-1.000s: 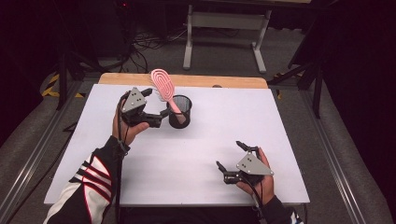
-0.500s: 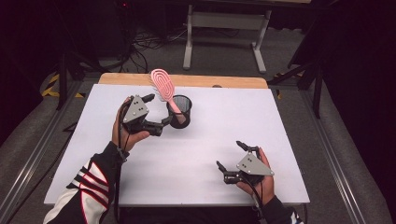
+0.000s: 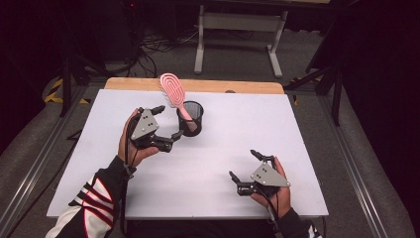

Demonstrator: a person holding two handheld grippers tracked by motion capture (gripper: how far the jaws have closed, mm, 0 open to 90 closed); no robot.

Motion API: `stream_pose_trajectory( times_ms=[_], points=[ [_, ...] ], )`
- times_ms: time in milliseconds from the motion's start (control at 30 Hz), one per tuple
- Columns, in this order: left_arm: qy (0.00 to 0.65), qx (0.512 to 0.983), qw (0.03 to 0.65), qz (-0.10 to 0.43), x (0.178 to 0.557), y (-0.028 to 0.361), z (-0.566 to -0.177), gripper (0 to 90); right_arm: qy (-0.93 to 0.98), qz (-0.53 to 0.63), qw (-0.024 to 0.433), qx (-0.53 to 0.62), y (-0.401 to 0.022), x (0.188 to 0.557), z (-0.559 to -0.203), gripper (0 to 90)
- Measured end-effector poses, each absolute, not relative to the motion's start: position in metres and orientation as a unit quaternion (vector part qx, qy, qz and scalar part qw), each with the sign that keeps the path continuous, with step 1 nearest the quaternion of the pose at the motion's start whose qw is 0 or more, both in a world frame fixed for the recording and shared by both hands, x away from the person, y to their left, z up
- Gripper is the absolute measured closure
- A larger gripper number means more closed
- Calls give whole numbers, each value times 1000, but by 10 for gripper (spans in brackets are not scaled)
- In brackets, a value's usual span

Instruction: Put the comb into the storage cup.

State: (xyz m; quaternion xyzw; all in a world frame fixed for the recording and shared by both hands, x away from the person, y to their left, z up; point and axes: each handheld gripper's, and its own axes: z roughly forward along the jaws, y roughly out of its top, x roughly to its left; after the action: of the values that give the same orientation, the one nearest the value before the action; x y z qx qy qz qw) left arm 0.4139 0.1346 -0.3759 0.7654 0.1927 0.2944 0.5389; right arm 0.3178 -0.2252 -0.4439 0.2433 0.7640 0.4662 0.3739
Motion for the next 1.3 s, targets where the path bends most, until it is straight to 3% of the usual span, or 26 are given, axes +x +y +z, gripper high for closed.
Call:
stream_pose_trajectory(
  times_ms=[1300],
  points=[
    [162,775,532,299,382,141,-399,54,761,469,376,244,-226,317,-443,69]
  ],
)
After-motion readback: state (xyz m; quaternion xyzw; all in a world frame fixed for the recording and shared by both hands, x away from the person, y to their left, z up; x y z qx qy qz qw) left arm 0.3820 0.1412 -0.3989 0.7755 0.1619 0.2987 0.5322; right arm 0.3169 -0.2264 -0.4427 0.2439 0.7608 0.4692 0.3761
